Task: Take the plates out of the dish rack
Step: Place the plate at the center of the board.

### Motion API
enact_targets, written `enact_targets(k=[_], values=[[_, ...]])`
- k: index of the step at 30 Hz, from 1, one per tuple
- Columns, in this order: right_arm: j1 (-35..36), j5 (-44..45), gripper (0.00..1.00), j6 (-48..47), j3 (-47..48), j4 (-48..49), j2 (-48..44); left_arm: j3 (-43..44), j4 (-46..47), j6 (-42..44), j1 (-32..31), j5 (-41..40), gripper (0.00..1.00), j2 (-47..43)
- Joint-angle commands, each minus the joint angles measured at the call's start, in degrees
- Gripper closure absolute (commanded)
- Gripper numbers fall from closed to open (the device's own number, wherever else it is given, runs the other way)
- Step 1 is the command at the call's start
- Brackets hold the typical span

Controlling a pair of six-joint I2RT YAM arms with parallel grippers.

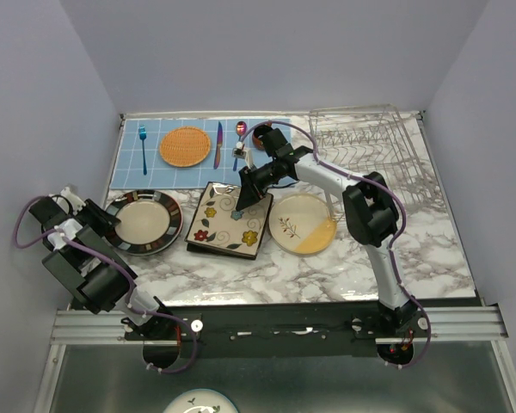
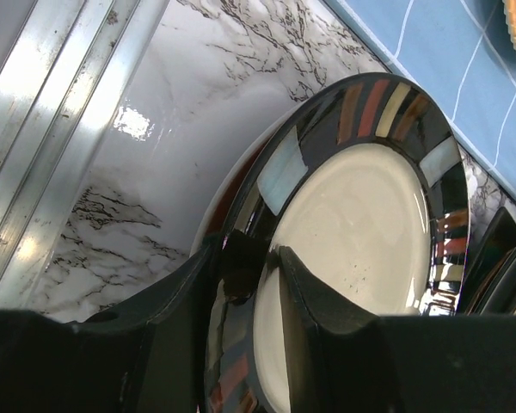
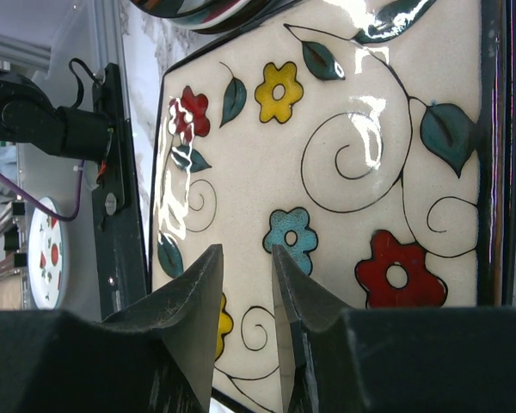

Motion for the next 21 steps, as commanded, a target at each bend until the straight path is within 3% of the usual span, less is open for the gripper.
enact_targets(k=[1, 21], values=[[0.6, -0.6, 0.63, 0.0, 1.3, 0.6, 1.6, 1.1, 1.7, 3.9, 0.2, -7.1, 0.57, -0.8], [0.6, -0.7, 0.63, -0.2, 1.2, 0.4, 1.4, 1.8, -0.6, 8.5, -2.0, -9.1, 0.57, -3.9]])
